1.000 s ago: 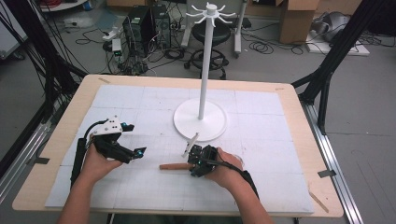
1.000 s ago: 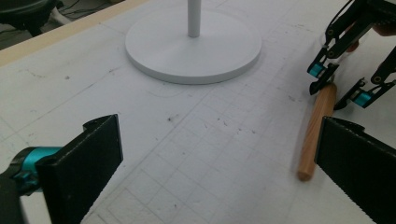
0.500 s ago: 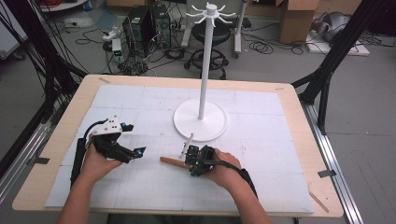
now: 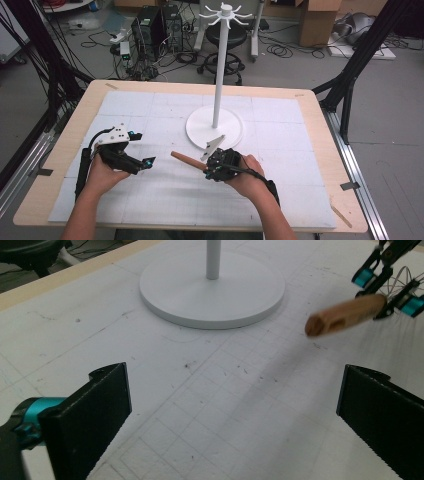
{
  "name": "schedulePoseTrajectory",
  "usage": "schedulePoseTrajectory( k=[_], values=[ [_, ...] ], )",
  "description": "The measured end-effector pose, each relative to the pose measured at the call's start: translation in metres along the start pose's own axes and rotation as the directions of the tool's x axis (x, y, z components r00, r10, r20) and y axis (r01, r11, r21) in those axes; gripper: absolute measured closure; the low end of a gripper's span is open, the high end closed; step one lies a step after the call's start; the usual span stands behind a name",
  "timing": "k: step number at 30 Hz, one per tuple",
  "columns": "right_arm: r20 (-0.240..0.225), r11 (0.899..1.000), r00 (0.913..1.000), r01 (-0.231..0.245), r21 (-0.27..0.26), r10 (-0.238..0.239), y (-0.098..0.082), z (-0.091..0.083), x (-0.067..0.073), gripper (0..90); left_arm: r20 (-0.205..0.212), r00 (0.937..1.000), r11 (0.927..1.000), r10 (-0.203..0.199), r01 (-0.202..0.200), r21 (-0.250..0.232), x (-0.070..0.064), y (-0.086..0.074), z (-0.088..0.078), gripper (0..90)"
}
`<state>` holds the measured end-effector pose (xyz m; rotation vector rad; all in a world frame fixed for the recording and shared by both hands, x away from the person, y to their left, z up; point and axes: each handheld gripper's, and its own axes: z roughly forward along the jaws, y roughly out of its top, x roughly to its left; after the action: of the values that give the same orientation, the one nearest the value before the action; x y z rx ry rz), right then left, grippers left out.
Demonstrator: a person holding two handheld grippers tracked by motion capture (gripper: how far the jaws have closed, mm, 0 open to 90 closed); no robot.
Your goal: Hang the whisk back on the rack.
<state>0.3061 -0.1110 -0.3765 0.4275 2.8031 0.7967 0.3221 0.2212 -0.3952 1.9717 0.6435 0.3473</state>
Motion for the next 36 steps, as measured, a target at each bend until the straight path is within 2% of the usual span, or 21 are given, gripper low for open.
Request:
schedulePoseTrajectory(
  k=[3, 7, 12, 17, 21, 24, 27, 28, 29, 34, 36],
  values=[
    [0.007, 0.998, 0.9999, -0.014, -0.069, 0.014, -0.002, -0.012, -0.004, 74.3, -0.004, 1.0000, 1.0000, -0.004, 0.004, -0.006, 0.001, 0.000, -0.001, 1.6],
    [0.017, 0.988, 0.9996, -0.019, -0.152, 0.021, -0.003, -0.027, -0.007, 74.3, -0.003, 1.0000, 0.9999, -0.008, 0.008, -0.010, 0.002, 0.000, -0.001, 1.7],
    [0.030, 0.964, 0.9983, -0.041, -0.261, 0.050, -0.004, -0.046, -0.013, 74.2, -0.001, 1.0000, 1.0000, -0.004, 0.004, -0.008, 0.001, 0.000, -0.001, 1.6],
    [0.080, 0.953, 0.9966, 0.005, -0.304, 0.020, -0.005, -0.059, -0.016, 74.2, -0.003, 1.0000, 0.9999, -0.006, 0.006, -0.010, 0.002, 0.000, -0.001, 1.7],
    [0.107, 0.931, 0.9933, -0.002, -0.365, 0.044, -0.005, -0.067, -0.017, 74.2, -0.005, 0.9999, 0.9999, -0.012, 0.012, -0.011, 0.002, 0.000, -0.001, 1.7],
    [0.084, 0.912, 0.9911, -0.061, -0.406, 0.104, -0.005, -0.073, -0.022, 74.3, -0.002, 1.0000, 0.9999, -0.009, 0.009, -0.011, 0.001, 0.000, -0.001, 1.6],
    [0.069, 0.881, 0.9866, -0.100, -0.462, 0.148, -0.006, -0.077, -0.026, 74.3, -0.004, 1.0000, 1.0000, -0.005, 0.005, -0.005, 0.002, -0.001, -0.001, 1.6],
    [0.069, 0.881, 0.9866, -0.100, -0.462, 0.148, -0.006, -0.077, -0.026, 74.3, -0.004, 1.0000, 1.0000, -0.005, 0.005, -0.005, 0.002, -0.001, -0.001, 1.6],
    [0.068, 0.865, 0.9826, -0.119, -0.487, 0.173, -0.007, -0.080, -0.029, 74.2, -0.003, 1.0000, 0.9999, -0.009, 0.009, -0.006, 0.002, -0.001, -0.001, 1.7],
    [0.054, 0.834, 0.9796, -0.135, -0.535, 0.193, -0.009, -0.084, -0.031, 74.2, -0.005, 0.9999, 0.9999, -0.010, 0.010, -0.008, 0.002, -0.001, 0.000, 1.7],
    [0.052, 0.827, 0.9785, -0.139, -0.545, 0.199, -0.009, -0.086, -0.032, 74.2, -0.001, 1.0000, 1.0000, -0.007, 0.007, -0.005, 0.002, -0.001, 0.000, 1.7]
  ],
)
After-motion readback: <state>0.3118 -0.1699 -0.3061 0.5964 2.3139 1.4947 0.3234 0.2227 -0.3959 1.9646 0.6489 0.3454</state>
